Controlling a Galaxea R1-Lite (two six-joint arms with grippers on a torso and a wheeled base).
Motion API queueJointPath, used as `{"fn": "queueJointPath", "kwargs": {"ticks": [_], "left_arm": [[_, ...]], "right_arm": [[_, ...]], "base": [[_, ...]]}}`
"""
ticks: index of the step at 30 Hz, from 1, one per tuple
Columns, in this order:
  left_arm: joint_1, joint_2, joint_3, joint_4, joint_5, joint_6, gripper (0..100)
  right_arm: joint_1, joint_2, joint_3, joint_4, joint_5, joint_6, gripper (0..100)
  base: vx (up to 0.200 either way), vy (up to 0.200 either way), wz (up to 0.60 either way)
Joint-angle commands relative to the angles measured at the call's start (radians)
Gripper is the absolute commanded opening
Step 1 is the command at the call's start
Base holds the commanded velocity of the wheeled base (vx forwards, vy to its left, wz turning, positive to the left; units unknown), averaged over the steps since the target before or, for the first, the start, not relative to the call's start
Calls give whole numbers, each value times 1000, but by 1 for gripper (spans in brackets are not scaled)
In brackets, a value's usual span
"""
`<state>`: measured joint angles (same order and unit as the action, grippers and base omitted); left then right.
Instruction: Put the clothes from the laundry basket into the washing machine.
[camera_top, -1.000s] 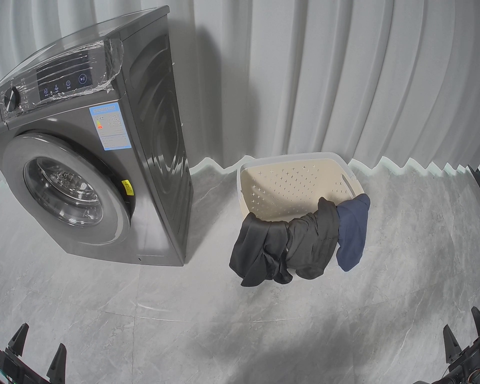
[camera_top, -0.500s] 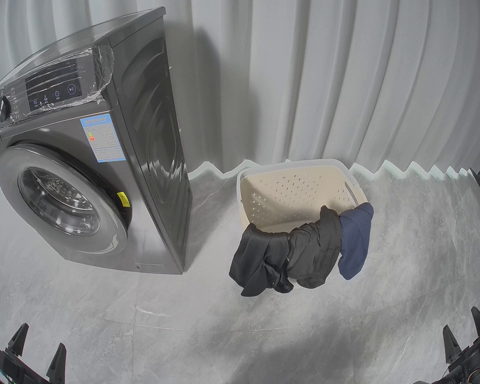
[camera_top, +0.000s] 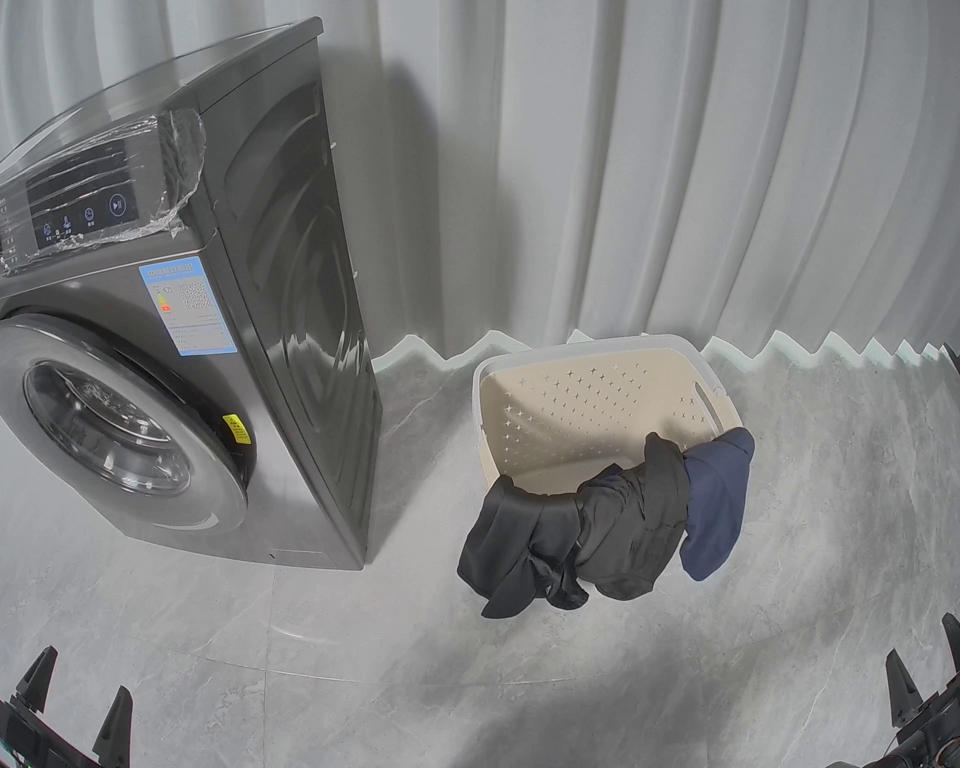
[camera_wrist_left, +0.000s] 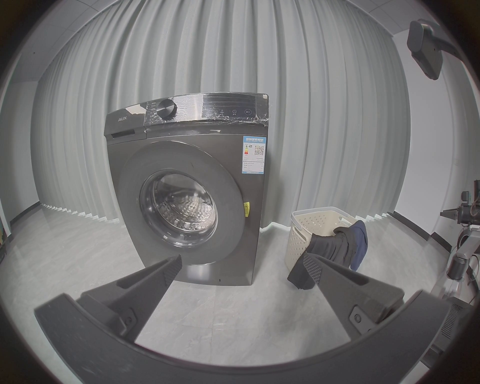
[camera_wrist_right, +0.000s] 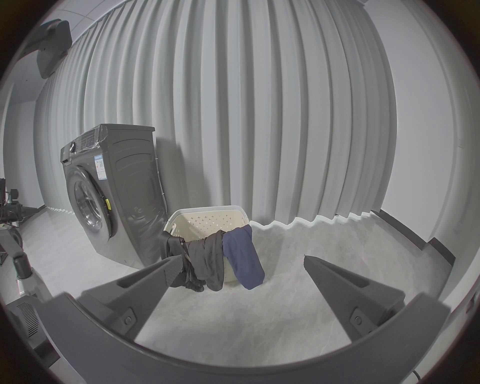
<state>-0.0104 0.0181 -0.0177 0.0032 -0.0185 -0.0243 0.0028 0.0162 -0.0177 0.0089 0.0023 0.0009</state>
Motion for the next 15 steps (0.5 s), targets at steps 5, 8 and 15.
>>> {"fn": "queueJointPath", "kwargs": {"ticks": [5,8,15], "left_arm": [[0,-18,16,0,0,1,100],[0,-18,16,0,0,1,100],[0,-18,16,0,0,0,100]], "right_arm": [[0,-15,16,0,1,1,100],[0,-15,16,0,1,-1,100],[0,-15,16,0,1,1,100]], "base": [[0,0,0],[0,-133,0],[0,-200,0]]}}
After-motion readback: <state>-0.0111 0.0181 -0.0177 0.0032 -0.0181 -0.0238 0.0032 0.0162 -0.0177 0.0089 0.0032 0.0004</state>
